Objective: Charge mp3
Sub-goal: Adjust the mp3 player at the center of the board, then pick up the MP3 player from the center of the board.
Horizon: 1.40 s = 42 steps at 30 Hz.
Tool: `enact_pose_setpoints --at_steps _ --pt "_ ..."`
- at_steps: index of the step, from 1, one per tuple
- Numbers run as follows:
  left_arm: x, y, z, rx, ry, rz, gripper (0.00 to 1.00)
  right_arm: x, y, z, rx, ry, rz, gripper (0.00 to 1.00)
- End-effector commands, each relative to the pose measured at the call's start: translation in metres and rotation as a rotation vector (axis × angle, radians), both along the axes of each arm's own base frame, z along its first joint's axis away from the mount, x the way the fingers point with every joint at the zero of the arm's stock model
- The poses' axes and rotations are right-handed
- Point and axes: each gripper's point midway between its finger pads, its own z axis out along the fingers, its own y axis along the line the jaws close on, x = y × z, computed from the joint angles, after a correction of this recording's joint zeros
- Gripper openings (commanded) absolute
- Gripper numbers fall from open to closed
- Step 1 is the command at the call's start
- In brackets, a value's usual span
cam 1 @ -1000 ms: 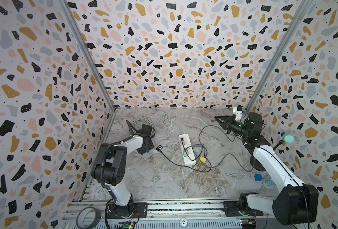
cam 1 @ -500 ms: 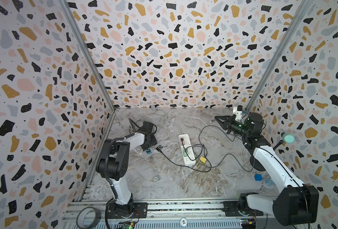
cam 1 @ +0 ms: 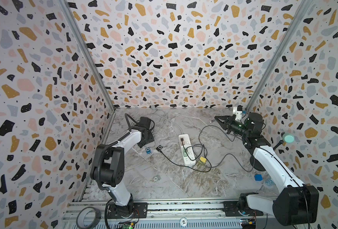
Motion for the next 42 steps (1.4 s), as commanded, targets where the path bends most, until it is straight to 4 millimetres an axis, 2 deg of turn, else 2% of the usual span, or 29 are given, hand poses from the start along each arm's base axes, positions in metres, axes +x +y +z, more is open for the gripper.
enact_pose_setpoints --at_steps 1,6,15,22,25,32,42 --pt "-0.025 0.006 -0.019 0.014 0.09 -0.005 0.58 -0.006 0.0 0.018 -0.004 -0.066 0.013 0.0" --pt "-0.027 0.002 -0.033 -0.018 0.102 0.003 0.56 -0.009 0.0 0.017 -0.007 -0.068 0.018 0.0" --pt "-0.017 -0.002 -0.047 -0.034 0.103 0.014 0.55 -0.011 0.0 0.019 -0.009 -0.077 0.018 0.0" --pt "-0.015 -0.003 -0.053 -0.027 0.12 0.006 0.45 -0.012 -0.001 0.019 -0.011 -0.075 0.013 0.0" --pt "-0.018 -0.005 -0.057 -0.036 0.142 -0.008 0.41 -0.012 -0.001 0.019 -0.011 -0.074 0.01 0.0" --pt "-0.036 -0.003 -0.059 -0.032 0.182 -0.025 0.46 -0.012 -0.001 0.02 -0.011 -0.076 0.008 0.0" --pt "-0.044 -0.003 -0.058 -0.024 0.228 -0.062 0.42 -0.011 -0.002 0.02 -0.012 -0.076 0.003 0.0"
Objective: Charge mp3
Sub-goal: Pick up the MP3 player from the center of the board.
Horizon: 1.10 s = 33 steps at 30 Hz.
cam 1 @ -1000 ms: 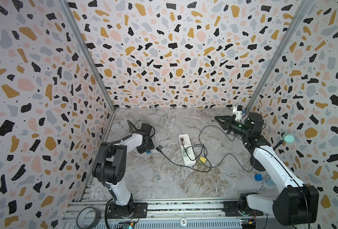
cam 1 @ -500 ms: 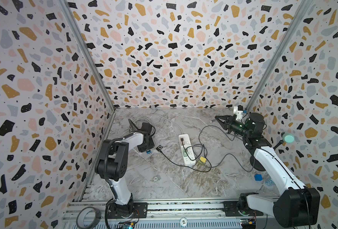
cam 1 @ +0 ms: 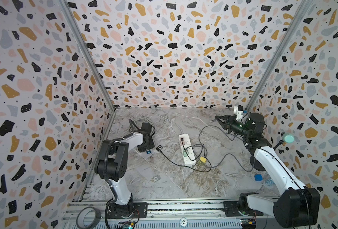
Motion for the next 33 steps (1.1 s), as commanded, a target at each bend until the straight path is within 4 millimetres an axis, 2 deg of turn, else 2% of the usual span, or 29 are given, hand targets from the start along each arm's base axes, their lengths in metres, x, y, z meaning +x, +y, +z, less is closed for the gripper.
enact_pose_setpoints --at_steps 1,8,15,24,28,31,33 --pt "-0.03 0.002 -0.012 -0.001 0.125 -0.025 0.42 -0.007 -0.002 0.014 -0.007 -0.052 -0.002 0.0" --pt "-0.038 0.006 -0.011 0.023 0.157 -0.042 0.43 -0.008 -0.003 0.011 -0.01 -0.047 -0.005 0.0" --pt "-0.036 0.006 -0.014 0.02 0.159 -0.04 0.4 -0.01 -0.003 0.007 -0.008 -0.041 -0.005 0.0" --pt "-0.018 0.003 -0.014 0.016 0.115 -0.037 0.36 -0.012 -0.004 0.006 -0.011 -0.046 -0.014 0.0" --pt "-0.01 -0.004 -0.01 -0.011 0.099 -0.047 0.25 -0.013 -0.005 0.007 -0.011 -0.046 -0.016 0.0" --pt "-0.002 -0.012 0.006 -0.06 0.04 -0.056 0.14 -0.015 -0.004 0.01 -0.014 -0.057 -0.012 0.0" --pt "0.01 -0.028 0.034 -0.158 -0.063 -0.068 0.1 -0.015 -0.004 0.015 -0.022 -0.08 -0.012 0.0"
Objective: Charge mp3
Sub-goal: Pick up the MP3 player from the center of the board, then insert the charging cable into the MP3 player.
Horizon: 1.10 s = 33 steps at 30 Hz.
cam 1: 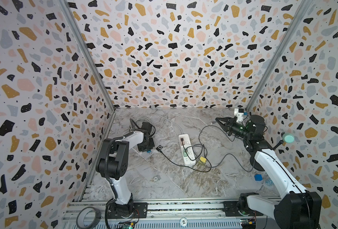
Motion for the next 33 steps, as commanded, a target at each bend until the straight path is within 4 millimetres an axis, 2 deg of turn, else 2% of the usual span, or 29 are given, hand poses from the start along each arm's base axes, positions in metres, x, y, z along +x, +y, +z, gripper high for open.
enact_pose_setpoints --at_steps 1,3,4,6,8,11,15,18,21,25,28,33 --pt "0.019 -0.03 0.053 -0.192 -0.163 -0.015 0.08 -0.007 -0.002 0.024 -0.023 -0.103 0.001 0.0" --pt "0.036 -0.064 0.114 -0.419 -0.336 -0.036 0.07 -0.008 0.004 0.038 -0.041 -0.163 0.016 0.0" --pt "0.042 -0.084 0.156 -0.55 -0.441 -0.051 0.07 -0.009 0.01 0.049 -0.055 -0.205 0.03 0.0" --pt "0.043 -0.116 0.233 -0.77 -0.587 -0.064 0.07 -0.011 0.029 0.073 -0.119 -0.304 0.065 0.0" --pt "0.037 -0.142 0.286 -0.901 -0.661 -0.097 0.04 -0.01 0.051 0.093 -0.205 -0.387 0.075 0.0" --pt "0.024 -0.172 0.33 -1.006 -0.695 -0.141 0.02 -0.012 0.08 0.117 -0.315 -0.51 0.068 0.0" --pt "0.012 -0.188 0.351 -1.06 -0.699 -0.163 0.0 -0.012 0.09 0.143 -0.367 -0.639 0.025 0.0" --pt "0.004 -0.194 0.359 -1.084 -0.702 -0.178 0.0 -0.008 0.09 0.148 -0.38 -0.678 0.005 0.0" --pt "-0.001 -0.199 0.363 -1.094 -0.702 -0.191 0.0 -0.01 0.1 0.156 -0.341 -0.729 0.04 0.0" --pt "-0.004 -0.199 0.365 -1.104 -0.708 -0.192 0.0 -0.02 0.126 0.161 -0.35 -0.778 0.111 0.0" --pt "-0.006 -0.201 0.367 -1.117 -0.709 -0.202 0.0 -0.027 0.144 0.158 -0.351 -0.791 0.149 0.0" --pt "-0.005 -0.202 0.367 -1.123 -0.707 -0.206 0.0 -0.031 0.159 0.151 -0.35 -0.788 0.176 0.0"
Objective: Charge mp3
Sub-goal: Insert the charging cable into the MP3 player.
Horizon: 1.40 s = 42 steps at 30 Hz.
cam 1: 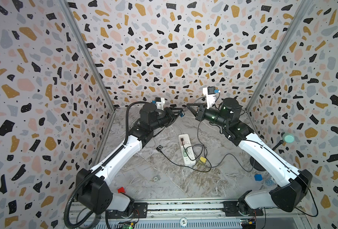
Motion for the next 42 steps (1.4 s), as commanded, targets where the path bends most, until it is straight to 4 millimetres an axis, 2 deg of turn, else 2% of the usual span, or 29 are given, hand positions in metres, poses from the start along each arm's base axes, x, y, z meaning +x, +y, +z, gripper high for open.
enact_pose_setpoints --at_steps 1,5,23,30,42 --pt "-0.008 -0.003 0.02 -0.043 -0.058 -0.029 0.0 -0.009 -0.001 0.035 0.036 -0.099 -0.004 0.0" --pt "-0.009 -0.003 0.021 -0.046 -0.063 -0.034 0.0 -0.007 0.001 0.025 0.012 -0.081 -0.018 0.0" --pt "-0.01 -0.006 0.027 -0.057 -0.088 -0.054 0.0 0.009 -0.014 0.007 -0.017 -0.032 -0.082 0.0" --pt "-0.011 -0.008 0.031 -0.07 -0.1 -0.063 0.0 0.009 -0.012 0.003 -0.017 -0.023 -0.069 0.0" --pt "-0.008 -0.012 0.026 -0.066 -0.089 -0.071 0.0 0.007 -0.006 -0.003 -0.017 -0.008 -0.05 0.0"
